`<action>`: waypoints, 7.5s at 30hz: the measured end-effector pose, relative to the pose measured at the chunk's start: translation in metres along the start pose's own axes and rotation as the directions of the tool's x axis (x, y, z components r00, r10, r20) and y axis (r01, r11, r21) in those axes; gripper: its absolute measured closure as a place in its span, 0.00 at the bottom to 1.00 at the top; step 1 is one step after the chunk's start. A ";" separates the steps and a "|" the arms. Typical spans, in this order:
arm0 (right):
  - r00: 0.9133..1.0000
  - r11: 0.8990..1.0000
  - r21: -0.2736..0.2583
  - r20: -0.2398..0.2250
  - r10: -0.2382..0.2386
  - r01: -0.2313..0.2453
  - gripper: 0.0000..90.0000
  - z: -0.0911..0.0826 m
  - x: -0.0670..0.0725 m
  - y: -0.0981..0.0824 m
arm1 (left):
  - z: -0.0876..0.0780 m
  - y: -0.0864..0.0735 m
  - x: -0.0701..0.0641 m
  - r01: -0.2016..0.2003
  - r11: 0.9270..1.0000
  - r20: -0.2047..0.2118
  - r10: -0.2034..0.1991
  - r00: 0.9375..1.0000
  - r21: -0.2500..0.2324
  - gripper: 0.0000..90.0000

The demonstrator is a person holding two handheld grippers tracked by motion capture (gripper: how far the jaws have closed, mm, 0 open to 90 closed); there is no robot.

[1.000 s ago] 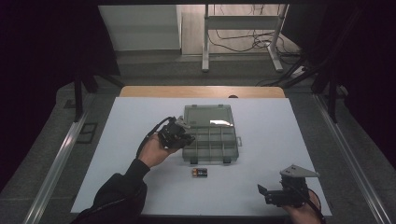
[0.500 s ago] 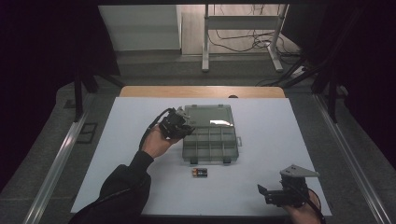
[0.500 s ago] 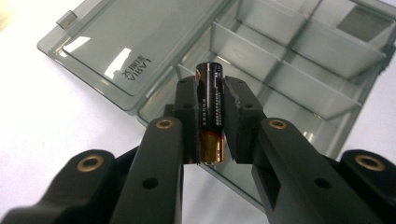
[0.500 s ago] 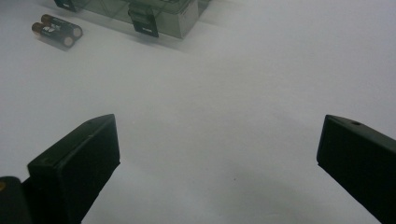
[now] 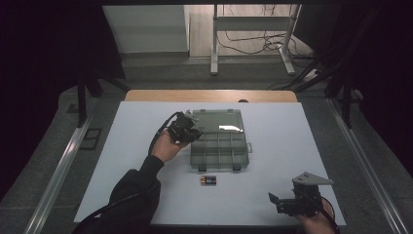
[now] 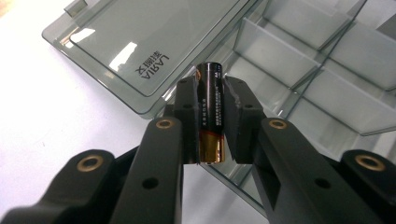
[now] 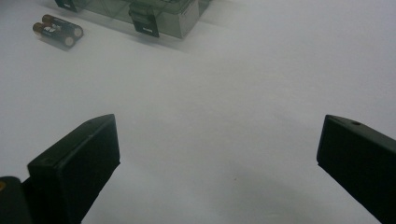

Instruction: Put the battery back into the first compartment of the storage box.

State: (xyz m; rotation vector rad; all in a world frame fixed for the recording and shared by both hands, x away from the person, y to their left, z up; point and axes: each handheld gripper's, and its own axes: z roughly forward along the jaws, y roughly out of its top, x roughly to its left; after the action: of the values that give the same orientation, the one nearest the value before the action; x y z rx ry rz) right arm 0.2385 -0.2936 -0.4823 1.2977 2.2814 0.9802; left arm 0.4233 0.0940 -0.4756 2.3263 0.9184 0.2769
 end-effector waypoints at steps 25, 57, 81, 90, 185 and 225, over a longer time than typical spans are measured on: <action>1.000 1.000 0.001 0.002 -0.002 0.002 0.00 0.000 0.001 0.000 | -0.010 -0.014 -0.005 0.016 0.998 0.081 -0.011 0.997 -0.055 0.29; 1.000 1.000 0.002 0.007 -0.012 0.012 0.00 0.000 0.002 0.000 | -0.035 -0.047 -0.041 -0.053 0.998 0.146 0.059 0.988 -0.044 0.02; 1.000 1.000 0.004 0.006 -0.022 0.022 0.00 0.000 0.003 0.000 | -0.037 -0.064 -0.097 -0.202 0.979 0.203 0.204 0.958 -0.031 0.39; 1.000 1.000 0.008 0.006 -0.024 0.024 0.00 0.001 0.003 0.000 | -0.023 -0.065 -0.106 -0.241 0.970 0.249 0.236 0.939 -0.008 0.65; 1.000 1.000 0.018 0.003 -0.025 0.025 0.00 0.002 0.002 0.001 | -0.028 -0.012 -0.025 -0.050 0.999 0.064 0.049 0.997 0.010 0.86; 1.000 0.999 0.021 -0.005 -0.029 0.029 0.00 0.002 0.002 0.001 | -0.003 -0.007 -0.006 0.048 0.998 0.041 -0.047 0.998 -0.028 0.25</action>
State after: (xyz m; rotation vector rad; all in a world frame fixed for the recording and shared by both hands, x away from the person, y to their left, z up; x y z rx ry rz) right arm 0.2388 -0.2906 -0.4832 1.2685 2.3137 0.9528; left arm 0.4141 0.0956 -0.4779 2.2721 0.9424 0.2212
